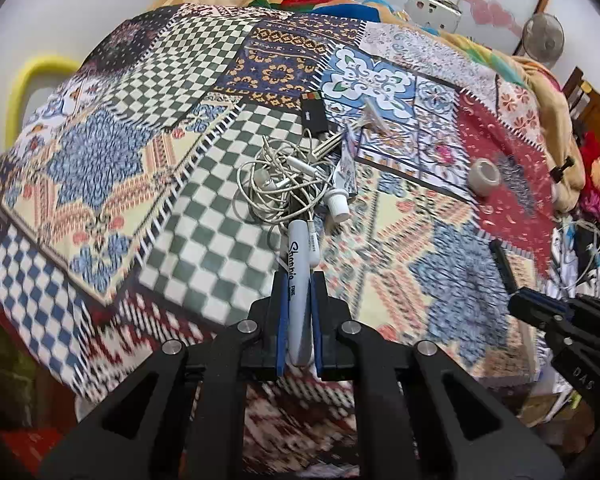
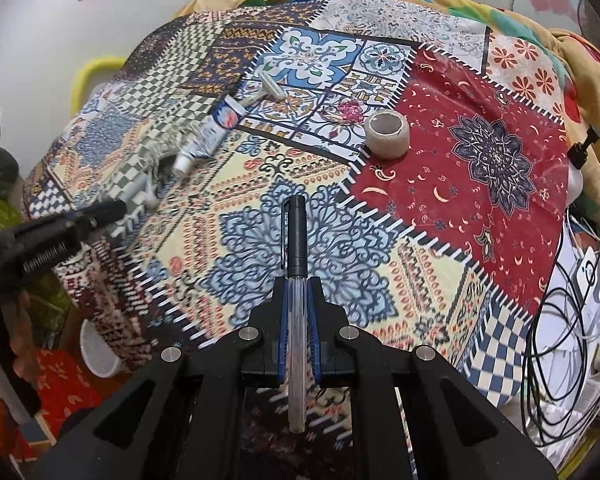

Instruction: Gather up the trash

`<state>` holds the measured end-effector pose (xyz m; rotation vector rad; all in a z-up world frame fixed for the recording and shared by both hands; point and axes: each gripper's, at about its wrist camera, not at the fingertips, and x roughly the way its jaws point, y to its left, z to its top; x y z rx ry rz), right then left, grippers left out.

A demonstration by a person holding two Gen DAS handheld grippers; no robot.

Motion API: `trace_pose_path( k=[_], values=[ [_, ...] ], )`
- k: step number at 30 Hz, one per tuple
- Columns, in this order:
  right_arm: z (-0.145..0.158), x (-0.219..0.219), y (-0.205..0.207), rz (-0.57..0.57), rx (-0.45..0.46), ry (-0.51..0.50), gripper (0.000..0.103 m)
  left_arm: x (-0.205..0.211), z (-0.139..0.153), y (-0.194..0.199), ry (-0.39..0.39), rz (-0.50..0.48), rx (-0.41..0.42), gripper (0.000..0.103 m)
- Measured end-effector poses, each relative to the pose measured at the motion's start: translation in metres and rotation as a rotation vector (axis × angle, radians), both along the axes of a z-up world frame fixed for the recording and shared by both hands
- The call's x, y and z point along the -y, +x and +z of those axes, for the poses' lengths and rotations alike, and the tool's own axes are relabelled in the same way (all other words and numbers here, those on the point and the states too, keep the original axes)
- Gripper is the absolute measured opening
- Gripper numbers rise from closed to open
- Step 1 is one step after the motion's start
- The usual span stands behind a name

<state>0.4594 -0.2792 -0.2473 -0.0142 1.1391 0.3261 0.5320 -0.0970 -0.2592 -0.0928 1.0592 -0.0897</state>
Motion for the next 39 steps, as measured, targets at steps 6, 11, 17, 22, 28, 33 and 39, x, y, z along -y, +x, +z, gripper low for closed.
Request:
trace_pose_path(
  k=[6,11,17,22,28,33,39],
  values=[
    [-0.007,0.003,0.012,-0.003,-0.009,0.021,0.008,-0.013,-0.02,0.017,0.056,-0.046,-0.09,0.01],
    [-0.007,0.009,0.019,-0.006,0.001,0.053,0.008,-0.009,-0.006,0.022,0.038,-0.078,-0.072,0.018],
    [-0.002,0.017,0.027,-0.005,0.025,0.074,0.008,0.019,0.024,0.045,-0.008,-0.124,0.017,0.031],
    [-0.004,0.022,0.034,-0.006,0.023,0.087,0.008,0.044,0.007,0.091,0.002,-0.145,-0.014,0.031],
    [-0.012,0.027,0.041,-0.013,0.004,0.109,0.008,0.049,-0.018,0.126,0.005,-0.141,-0.052,0.031],
    [-0.013,0.028,0.046,-0.019,-0.001,0.112,0.008,0.055,-0.022,0.129,0.007,-0.157,-0.049,0.004],
    [0.003,0.03,0.041,-0.038,0.01,0.118,0.008,0.061,0.01,0.097,-0.005,-0.175,0.006,0.004]
  ],
)
